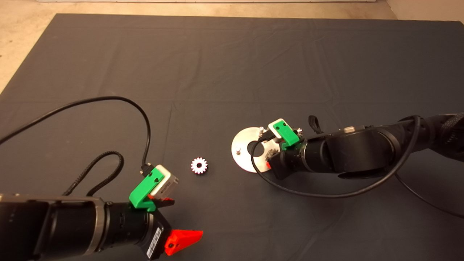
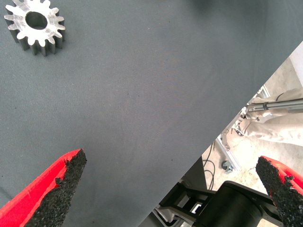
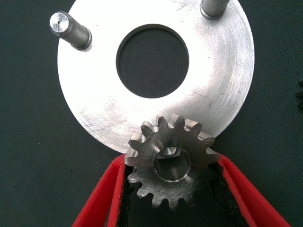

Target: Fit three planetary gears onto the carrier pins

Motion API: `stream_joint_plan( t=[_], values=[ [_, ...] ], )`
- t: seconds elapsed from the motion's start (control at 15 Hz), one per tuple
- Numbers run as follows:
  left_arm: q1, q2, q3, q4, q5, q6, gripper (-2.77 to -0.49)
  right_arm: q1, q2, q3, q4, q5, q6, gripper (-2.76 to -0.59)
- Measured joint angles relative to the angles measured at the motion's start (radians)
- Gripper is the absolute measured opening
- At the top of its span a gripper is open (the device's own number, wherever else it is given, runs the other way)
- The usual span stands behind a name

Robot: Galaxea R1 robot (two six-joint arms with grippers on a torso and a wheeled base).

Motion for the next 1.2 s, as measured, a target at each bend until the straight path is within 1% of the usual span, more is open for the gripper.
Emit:
stream_joint_plan(
  t=[0.13,0.33,0.53,0.73,1.2],
  values=[
    [0.000,0.000,0.000,0.000,0.000,0.000,-0.64,-0.003,0.000,-0.004,-0.001,0.001,-0.005,-2.31],
    [0.000,0.000,0.000,0.000,0.000,0.000,-0.64,-0.011,0.003,-0.022,-0.001,0.010,-0.014,-2.31],
    [0.000,0.000,0.000,0.000,-0.001,0.000,-0.64,-0.013,0.006,-0.031,-0.001,0.013,-0.032,-2.31],
    [0.000,0.000,0.000,0.000,-0.001,0.000,-0.64,-0.010,0.012,-0.040,0.000,0.010,-0.041,-2.31],
    [0.000,-0.001,0.000,0.000,-0.003,0.000,-0.64,-0.008,0.028,-0.057,0.000,0.005,-0.045,-2.31]
  ],
)
